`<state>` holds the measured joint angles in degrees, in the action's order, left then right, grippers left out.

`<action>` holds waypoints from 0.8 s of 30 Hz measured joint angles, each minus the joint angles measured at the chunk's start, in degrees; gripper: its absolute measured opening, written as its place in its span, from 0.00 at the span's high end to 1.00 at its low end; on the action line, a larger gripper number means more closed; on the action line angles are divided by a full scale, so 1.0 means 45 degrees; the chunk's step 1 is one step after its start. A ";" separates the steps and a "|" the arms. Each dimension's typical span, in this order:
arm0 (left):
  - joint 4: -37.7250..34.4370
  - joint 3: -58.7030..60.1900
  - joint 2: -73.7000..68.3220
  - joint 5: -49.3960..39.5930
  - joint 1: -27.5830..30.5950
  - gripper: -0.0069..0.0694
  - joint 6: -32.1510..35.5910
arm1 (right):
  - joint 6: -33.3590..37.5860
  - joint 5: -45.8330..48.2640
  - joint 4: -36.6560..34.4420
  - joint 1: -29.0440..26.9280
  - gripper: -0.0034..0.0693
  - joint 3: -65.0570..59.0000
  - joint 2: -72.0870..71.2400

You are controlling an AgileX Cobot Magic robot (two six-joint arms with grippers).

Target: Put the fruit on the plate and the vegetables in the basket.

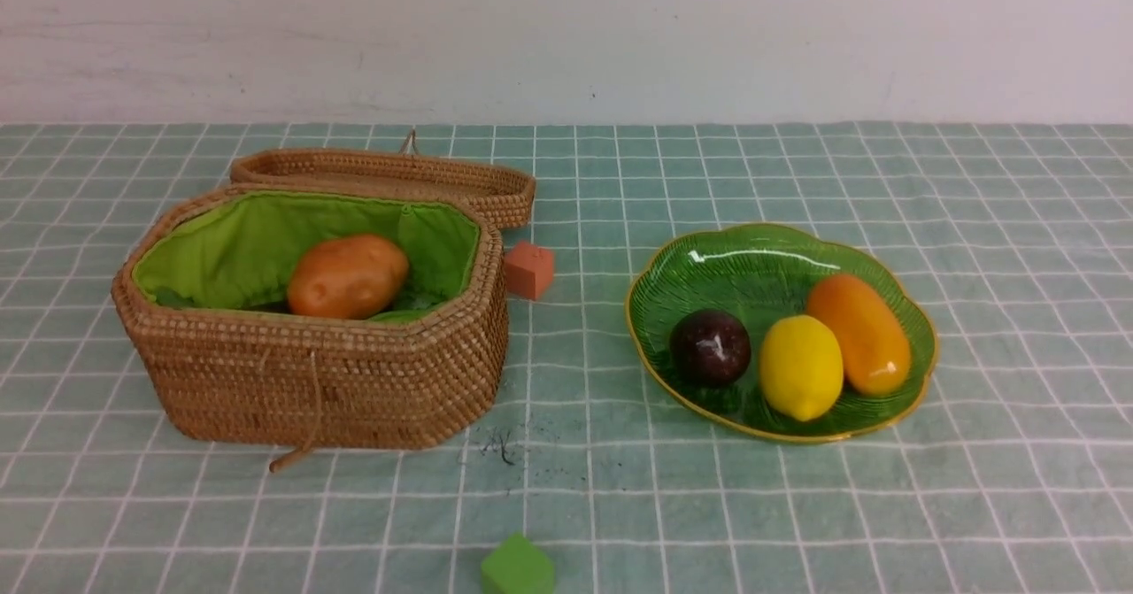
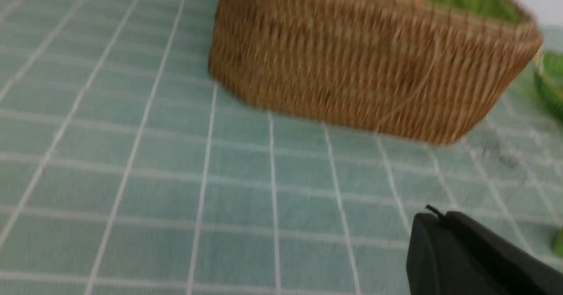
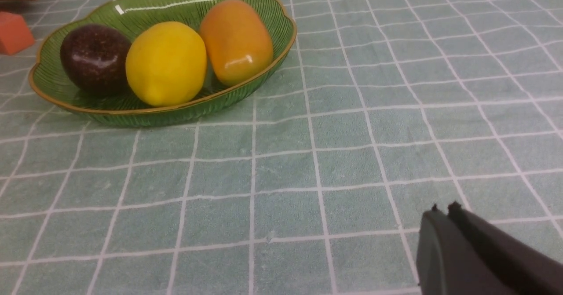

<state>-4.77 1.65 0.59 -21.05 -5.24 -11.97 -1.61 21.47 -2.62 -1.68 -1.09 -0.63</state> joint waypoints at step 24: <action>-0.0123 0.0040 0.0000 -0.0228 0.0000 0.93 0.0000 | 0.0000 0.0000 -0.0014 0.0000 0.91 0.0000 0.0000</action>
<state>-5.32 1.83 0.59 -22.08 -5.24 -11.97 -1.61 21.47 -2.68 -1.68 -1.09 -0.63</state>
